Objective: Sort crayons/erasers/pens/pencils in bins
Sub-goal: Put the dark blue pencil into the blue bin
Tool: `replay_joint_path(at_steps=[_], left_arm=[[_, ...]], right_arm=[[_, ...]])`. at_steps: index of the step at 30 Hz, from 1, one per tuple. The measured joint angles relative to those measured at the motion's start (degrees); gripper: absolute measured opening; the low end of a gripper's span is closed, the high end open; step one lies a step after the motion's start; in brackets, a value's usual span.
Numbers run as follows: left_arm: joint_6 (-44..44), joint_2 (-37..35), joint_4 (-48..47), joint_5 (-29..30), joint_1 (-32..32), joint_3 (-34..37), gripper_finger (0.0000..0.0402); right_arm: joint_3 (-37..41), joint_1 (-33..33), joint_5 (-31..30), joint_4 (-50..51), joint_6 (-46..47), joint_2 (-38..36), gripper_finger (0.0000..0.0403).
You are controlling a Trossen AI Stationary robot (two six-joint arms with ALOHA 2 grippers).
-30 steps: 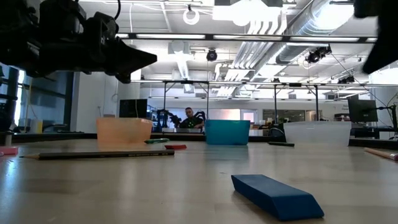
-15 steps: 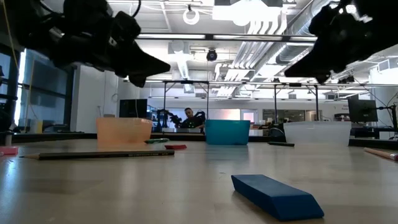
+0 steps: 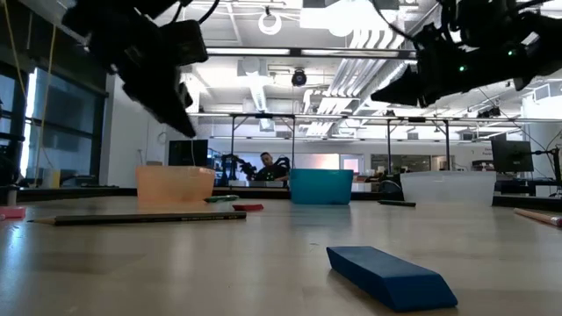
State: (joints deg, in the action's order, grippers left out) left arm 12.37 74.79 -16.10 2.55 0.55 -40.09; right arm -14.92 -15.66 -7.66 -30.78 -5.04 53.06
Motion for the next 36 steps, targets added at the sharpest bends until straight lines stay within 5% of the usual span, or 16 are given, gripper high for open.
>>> replay_joint_path(at_steps=[7,18,36], left_arm=[[16.2,2.4,-8.8,4.0,-9.0,-2.1,0.0031],[36.1,10.3,-7.5,9.8,-20.4,-2.1,0.0098],[44.3,18.2,-4.9,11.4,-26.8,-2.3,0.0117]], right_arm=[[0.0,-3.1,3.1,-0.7,-1.0,4.0,0.0],[0.0,-3.1,6.0,-5.7,-6.0,6.2,0.0],[0.0,-3.1,6.1,-5.6,-7.0,6.2,0.0]])
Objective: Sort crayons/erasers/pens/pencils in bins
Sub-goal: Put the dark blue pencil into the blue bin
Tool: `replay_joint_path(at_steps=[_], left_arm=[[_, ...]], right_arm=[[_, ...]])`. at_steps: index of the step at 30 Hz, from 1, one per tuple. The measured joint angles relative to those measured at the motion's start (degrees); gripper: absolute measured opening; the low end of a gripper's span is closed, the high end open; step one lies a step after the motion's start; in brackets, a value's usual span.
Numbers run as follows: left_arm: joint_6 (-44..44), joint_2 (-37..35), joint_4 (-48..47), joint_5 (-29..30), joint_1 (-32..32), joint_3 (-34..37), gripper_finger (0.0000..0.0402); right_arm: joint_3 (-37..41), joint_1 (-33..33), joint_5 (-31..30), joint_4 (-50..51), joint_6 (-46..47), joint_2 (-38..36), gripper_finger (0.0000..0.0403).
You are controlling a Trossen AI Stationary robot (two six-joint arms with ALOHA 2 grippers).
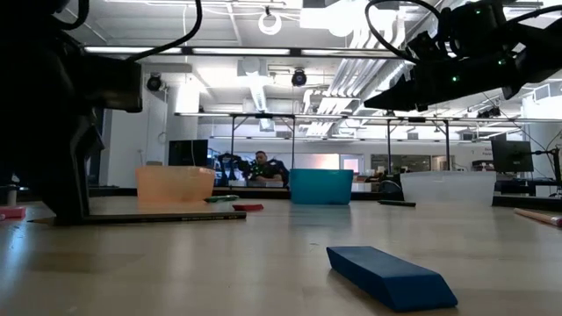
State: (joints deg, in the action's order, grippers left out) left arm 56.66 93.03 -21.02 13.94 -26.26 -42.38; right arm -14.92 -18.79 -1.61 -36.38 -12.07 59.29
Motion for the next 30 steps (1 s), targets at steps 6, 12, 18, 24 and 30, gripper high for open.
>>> replay_joint_path(at_steps=[6,12,18,24,30], left_arm=[[1.9,0.6,-0.9,0.6,-1.2,-0.1,0.0109],[1.2,0.6,-2.7,-2.7,-1.0,-0.1,0.0059],[-0.8,-0.2,-4.8,-5.0,-0.5,-0.1,0.0013],[-2.3,-2.4,-6.7,-7.1,2.0,0.2,0.0006],[-1.9,-5.1,-9.9,-5.6,4.6,0.4,0.0006]], right_arm=[[0.0,0.0,0.0,-0.2,0.0,0.0,0.0],[0.0,0.0,0.0,-0.3,0.0,0.0,0.0],[0.0,0.0,0.0,-0.3,0.0,0.0,0.0],[0.0,0.0,0.0,-0.8,0.0,0.0,0.0],[0.0,0.0,0.2,-0.8,0.0,0.0,0.0]])
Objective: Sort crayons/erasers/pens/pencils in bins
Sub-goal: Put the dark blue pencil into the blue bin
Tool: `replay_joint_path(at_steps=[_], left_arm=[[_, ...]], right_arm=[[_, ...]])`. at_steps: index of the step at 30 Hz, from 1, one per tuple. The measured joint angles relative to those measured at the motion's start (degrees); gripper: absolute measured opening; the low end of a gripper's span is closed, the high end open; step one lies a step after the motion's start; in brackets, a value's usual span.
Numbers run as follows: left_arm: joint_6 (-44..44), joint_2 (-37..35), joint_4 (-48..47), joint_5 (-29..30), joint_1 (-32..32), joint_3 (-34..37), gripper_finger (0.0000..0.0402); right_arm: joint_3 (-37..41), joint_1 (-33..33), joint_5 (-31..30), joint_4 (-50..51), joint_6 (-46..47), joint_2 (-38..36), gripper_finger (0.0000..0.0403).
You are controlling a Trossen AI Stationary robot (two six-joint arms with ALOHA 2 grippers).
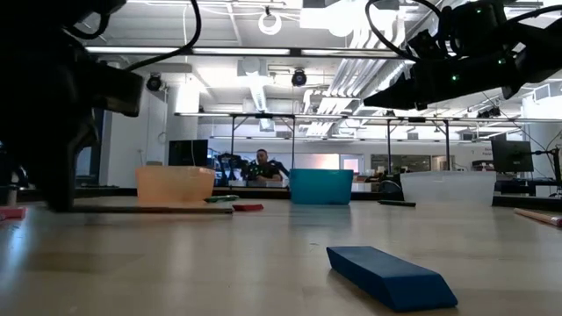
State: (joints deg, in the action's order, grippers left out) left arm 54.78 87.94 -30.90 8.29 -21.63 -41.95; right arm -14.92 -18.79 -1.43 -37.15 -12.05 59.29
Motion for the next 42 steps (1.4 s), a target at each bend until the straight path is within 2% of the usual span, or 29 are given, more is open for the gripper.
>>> replay_joint_path(at_steps=[10,19,25,34,38,42], left_arm=[[0.2,-6.6,-0.9,2.4,6.5,-0.1,0.0005],[-1.6,-11.2,5.2,1.9,19.7,-0.2,0.0005],[-6.1,-11.3,15.5,-2.9,31.3,-0.2,0.0005],[-10.3,-10.2,30.0,-13.3,49.9,-0.3,0.0005],[-11.3,-6.9,34.7,-16.3,55.0,-1.2,0.0005],[-15.6,-0.6,34.7,-18.1,56.6,-7.7,0.0005]], right_arm=[[0.0,0.0,0.1,-0.1,0.0,0.0,0.0],[0.0,0.0,0.2,-0.3,0.0,0.0,0.0],[0.0,0.0,0.2,-0.4,0.0,0.0,0.0],[0.0,0.0,0.2,-0.4,0.0,0.0,0.0],[0.0,0.0,0.2,-0.4,0.0,0.0,0.0],[0.0,0.0,0.2,-0.4,0.0,0.0,0.0]])
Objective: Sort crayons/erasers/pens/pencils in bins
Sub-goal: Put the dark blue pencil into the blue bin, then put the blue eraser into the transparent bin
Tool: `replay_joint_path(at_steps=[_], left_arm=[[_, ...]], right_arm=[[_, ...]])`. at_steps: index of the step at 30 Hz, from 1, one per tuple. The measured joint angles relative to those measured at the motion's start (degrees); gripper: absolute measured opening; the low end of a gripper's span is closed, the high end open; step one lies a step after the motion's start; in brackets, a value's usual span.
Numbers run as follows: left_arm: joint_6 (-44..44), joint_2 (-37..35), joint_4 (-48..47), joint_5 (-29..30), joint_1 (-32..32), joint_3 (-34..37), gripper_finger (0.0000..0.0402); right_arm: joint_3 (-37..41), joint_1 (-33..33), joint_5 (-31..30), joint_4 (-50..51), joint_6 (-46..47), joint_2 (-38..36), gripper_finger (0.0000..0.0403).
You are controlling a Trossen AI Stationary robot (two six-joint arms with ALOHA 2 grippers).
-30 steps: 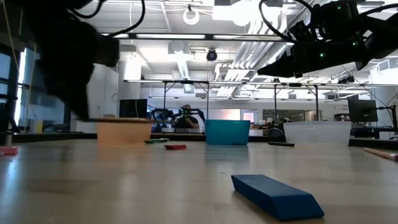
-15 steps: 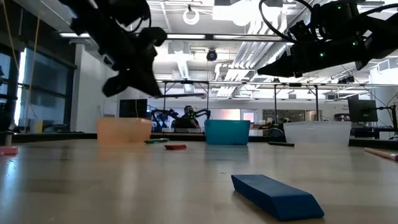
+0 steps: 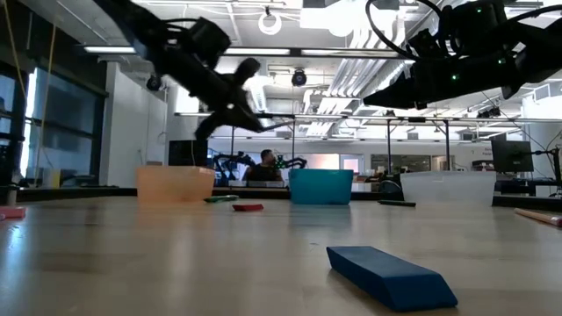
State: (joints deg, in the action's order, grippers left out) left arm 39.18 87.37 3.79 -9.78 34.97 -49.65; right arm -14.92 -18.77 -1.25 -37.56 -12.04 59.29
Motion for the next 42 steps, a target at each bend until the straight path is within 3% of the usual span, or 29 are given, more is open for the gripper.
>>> replay_joint_path(at_steps=[7,13,22,42], left_arm=[[-7.9,13.7,-3.4,-2.6,0.0,-15.2,0.0005],[-6.8,22.2,-5.7,-6.8,0.8,-22.2,0.0005],[-3.8,26.2,-5.3,-8.5,2.0,-23.0,0.0005],[-3.5,26.3,-5.7,-8.0,1.9,-23.0,0.0047]], right_arm=[[0.0,0.0,0.0,0.0,0.2,0.0,0.0],[0.0,0.0,0.0,0.0,0.2,0.0,0.0],[0.0,0.0,0.0,0.0,0.0,0.0,0.0],[0.0,0.0,0.0,0.0,0.0,0.0,0.0]])
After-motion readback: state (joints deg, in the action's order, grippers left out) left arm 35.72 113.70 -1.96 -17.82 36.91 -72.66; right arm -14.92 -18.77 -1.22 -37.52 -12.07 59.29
